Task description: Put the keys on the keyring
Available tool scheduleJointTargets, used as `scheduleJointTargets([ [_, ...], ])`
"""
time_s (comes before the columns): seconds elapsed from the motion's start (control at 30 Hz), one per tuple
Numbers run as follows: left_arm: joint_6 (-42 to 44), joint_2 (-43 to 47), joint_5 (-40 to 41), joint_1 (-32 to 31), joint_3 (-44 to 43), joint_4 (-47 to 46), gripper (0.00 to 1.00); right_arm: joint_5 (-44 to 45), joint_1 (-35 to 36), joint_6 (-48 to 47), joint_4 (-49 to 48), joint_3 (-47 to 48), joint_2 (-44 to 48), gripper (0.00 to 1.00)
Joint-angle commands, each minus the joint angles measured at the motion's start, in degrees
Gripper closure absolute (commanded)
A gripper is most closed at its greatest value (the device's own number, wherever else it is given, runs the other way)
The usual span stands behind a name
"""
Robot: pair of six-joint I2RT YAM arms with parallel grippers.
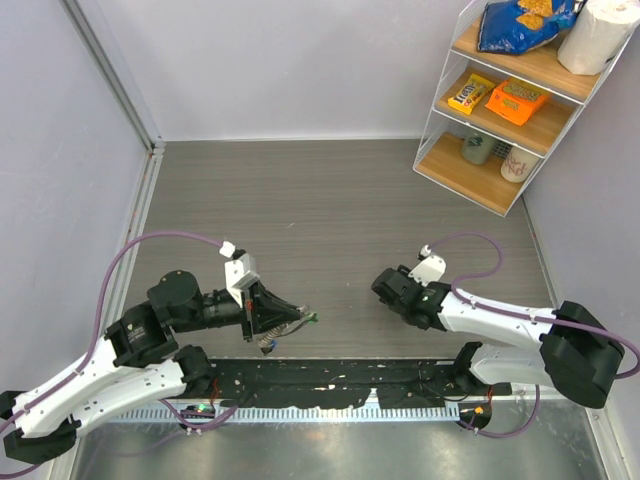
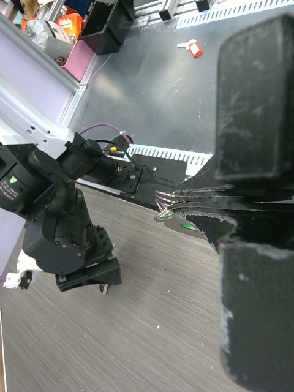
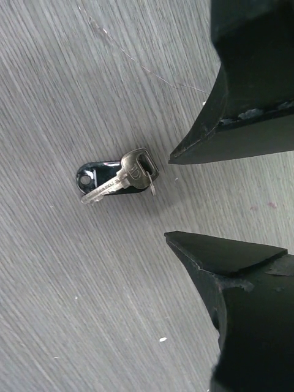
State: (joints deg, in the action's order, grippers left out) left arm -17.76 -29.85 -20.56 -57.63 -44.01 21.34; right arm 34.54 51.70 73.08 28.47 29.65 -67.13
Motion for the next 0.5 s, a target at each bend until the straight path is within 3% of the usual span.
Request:
scheduleJointTargets([
  [0.0,0.3,0.2,-2.1,0.1,-0.7,-2.8,1.0,3.9,-1.9,3.6,-1.0,-0.4,0.4,0.47],
  [0.27,0.4,-0.3,-2.6,0.1,-0.7,-3.1,1.0,1.4,-5.0,2.3,-4.6,-1.3,-1.8,0.5],
  [0.47,0.6,-0.2,-2.0,0.1,-0.8,-2.7,1.0,-0.2,-5.6,1.4,-7.3,-1.5,-3.3,0.62],
])
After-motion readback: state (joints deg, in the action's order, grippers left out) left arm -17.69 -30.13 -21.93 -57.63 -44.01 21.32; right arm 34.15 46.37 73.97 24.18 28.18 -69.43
